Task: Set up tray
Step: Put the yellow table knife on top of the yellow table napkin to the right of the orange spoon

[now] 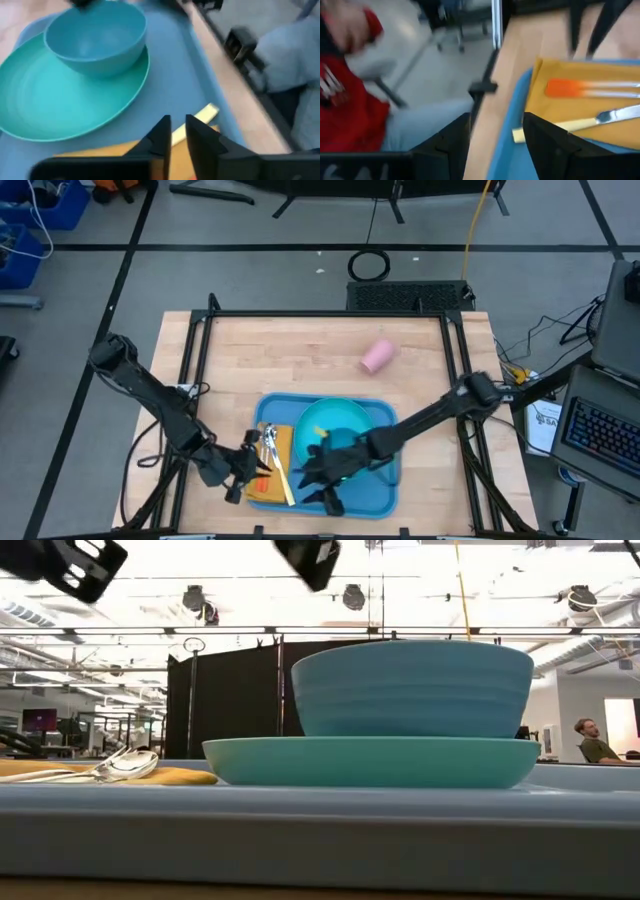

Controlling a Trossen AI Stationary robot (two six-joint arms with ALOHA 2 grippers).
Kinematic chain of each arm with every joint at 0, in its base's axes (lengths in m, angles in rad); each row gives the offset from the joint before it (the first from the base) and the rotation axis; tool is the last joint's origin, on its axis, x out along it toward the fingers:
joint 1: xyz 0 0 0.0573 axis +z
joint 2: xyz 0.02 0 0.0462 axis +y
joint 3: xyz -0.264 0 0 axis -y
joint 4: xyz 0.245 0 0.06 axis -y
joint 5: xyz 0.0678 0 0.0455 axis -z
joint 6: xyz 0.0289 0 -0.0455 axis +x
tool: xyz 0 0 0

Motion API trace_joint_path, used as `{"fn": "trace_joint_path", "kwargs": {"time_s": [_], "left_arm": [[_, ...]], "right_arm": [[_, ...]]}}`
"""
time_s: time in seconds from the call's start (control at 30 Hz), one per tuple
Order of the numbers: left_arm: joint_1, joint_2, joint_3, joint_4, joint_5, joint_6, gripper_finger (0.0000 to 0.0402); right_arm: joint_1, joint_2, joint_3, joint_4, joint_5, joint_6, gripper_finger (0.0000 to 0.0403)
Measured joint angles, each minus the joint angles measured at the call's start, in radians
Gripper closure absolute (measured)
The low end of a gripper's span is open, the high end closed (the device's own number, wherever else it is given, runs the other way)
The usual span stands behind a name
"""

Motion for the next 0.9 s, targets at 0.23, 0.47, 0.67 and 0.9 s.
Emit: {"fn": "trace_joint_path", "kwargs": {"time_s": [0.23, 0.47, 0.67, 0.9], "left_arm": [[0.045, 0.167, 0.000, 0.099, 0.058, 0.082, 0.0241], [0.091, 0.311, 0.072, 0.026, 0.177, 0.171, 0.0204], [0.110, 0.362, 0.190, -0.108, 0.209, 0.311, 0.0237], [0.140, 0.361, 0.271, -0.273, 0.258, 0.377, 0.0280]], "right_arm": [[0.053, -0.231, -0.382, 0.416, 0.163, 0.082, 0.0232], [0.099, -0.335, -0.599, 0.703, 0.203, 0.120, 0.0235], [0.104, -0.348, -0.647, 0.727, 0.238, 0.144, 0.0236], [0.108, -0.348, -0.650, 0.737, 0.261, 0.159, 0.0236]]}}
